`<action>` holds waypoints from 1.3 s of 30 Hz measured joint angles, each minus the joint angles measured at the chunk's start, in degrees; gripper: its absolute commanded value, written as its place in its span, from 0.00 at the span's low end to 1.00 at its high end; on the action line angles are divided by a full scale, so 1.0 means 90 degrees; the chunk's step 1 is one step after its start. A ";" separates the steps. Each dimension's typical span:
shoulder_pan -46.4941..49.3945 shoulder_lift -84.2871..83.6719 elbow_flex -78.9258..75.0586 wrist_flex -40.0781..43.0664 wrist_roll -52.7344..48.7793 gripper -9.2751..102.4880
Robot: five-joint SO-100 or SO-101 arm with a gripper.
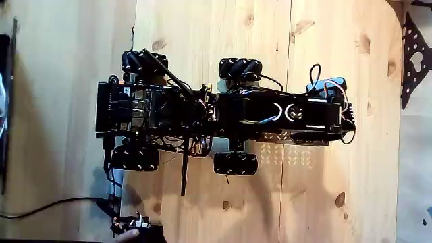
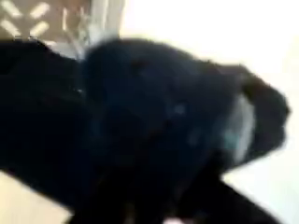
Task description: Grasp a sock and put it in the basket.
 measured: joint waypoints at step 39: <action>-0.0068 -0.1182 0.0635 -0.0762 -0.0176 0.46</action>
